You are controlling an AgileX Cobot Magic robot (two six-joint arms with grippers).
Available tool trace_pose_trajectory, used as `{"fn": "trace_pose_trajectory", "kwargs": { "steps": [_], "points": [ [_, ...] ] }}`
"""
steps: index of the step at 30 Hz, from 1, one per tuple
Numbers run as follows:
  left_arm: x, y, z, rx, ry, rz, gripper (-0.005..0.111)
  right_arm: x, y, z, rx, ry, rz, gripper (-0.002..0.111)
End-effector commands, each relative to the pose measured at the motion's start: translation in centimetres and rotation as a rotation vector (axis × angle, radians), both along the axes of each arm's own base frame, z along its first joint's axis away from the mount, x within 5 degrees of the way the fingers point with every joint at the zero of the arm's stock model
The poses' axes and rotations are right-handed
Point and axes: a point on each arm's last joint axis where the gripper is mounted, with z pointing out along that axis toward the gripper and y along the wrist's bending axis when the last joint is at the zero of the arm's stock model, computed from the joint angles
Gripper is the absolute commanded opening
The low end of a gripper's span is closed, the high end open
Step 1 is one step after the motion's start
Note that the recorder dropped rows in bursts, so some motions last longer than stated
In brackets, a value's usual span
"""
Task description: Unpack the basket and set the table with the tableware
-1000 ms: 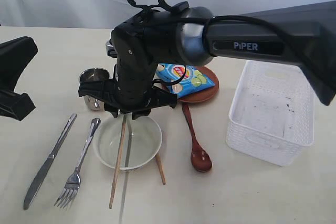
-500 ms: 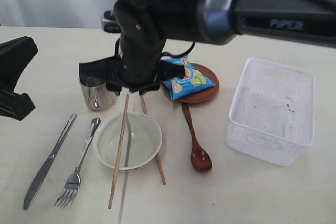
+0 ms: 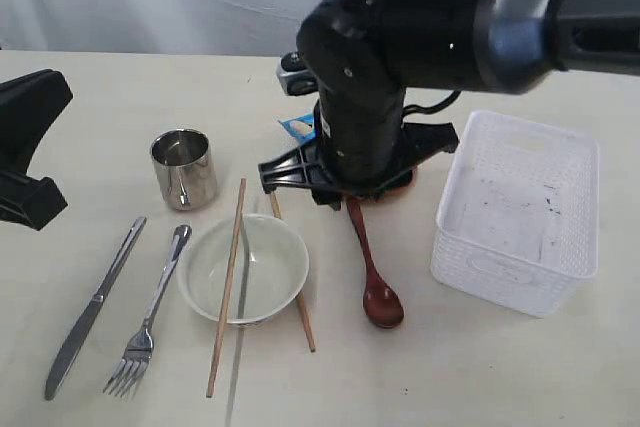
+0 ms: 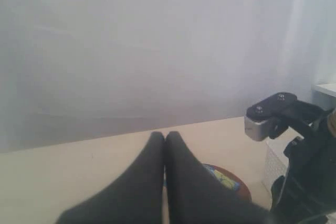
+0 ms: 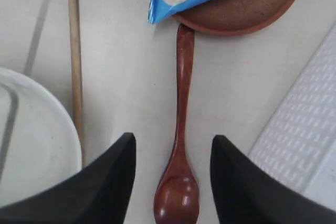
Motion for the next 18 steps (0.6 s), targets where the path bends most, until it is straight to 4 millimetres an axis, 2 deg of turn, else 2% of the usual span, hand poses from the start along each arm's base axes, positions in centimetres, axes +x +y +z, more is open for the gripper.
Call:
{"fn": "trace_pose_trajectory", "kwargs": {
  "steps": [1,5,6,18],
  "points": [
    [-0.1,0.0,-0.1,0.006,-0.004,-0.004,0.0,0.4,-0.9,-1.8,0.035,-0.014,-0.001,0.033],
    [-0.1,0.0,-0.1,0.006,-0.004,-0.004,0.0,0.2,-0.8,-2.7,0.08,-0.03,0.02,0.003],
    [-0.1,0.0,-0.1,0.006,-0.004,-0.004,0.0,0.2,-0.8,-2.9,0.089,-0.032,0.022,0.0],
    [-0.1,0.0,-0.1,0.006,-0.004,-0.004,0.0,0.5,0.6,-7.1,0.125,0.032,0.014,0.0]
  ]
}}
